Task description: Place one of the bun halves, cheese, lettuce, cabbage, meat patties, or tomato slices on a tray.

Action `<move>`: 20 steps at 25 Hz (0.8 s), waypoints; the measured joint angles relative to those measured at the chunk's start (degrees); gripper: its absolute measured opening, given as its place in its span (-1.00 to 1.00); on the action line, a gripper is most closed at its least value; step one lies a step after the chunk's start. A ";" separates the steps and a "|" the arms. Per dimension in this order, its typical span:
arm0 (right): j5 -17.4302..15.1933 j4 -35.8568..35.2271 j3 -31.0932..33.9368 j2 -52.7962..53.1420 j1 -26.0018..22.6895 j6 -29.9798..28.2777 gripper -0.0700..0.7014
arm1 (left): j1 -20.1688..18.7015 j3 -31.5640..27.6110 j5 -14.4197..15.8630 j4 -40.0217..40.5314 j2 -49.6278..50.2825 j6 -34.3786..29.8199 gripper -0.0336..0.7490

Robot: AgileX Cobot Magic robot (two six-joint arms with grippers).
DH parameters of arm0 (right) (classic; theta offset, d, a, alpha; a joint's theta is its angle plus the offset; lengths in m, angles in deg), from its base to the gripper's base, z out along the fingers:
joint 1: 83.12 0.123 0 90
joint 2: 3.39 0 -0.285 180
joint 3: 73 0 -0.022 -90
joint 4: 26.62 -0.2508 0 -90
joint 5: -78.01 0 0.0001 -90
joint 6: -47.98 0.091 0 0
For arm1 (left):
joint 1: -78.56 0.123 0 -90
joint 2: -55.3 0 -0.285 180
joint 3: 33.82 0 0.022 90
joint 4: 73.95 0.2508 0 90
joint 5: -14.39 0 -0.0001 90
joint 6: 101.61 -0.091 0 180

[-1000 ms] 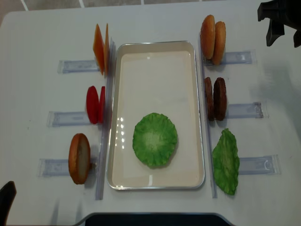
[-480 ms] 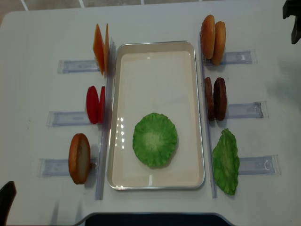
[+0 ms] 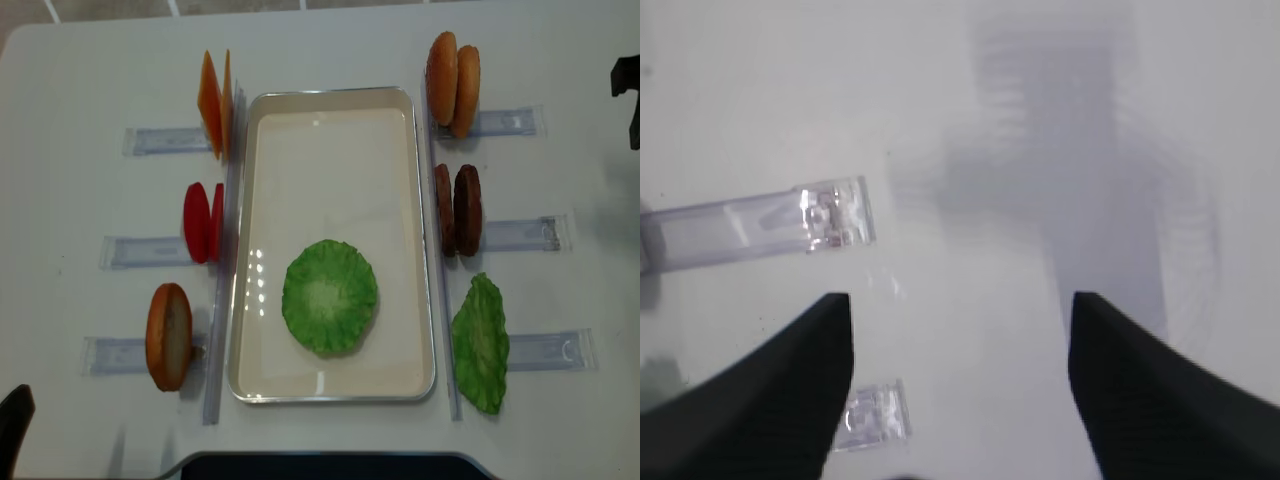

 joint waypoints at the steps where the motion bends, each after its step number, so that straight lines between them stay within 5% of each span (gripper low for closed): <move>1: 0.00 0.00 1.12 1.26 0.00 -0.06 0.40 | 0.00 0.00 0.00 0.00 0.00 0.00 0.41; 20: -0.10 -0.05 19.74 38.46 0.00 -0.18 0.40 | 0.00 0.00 0.00 0.00 0.00 0.00 0.41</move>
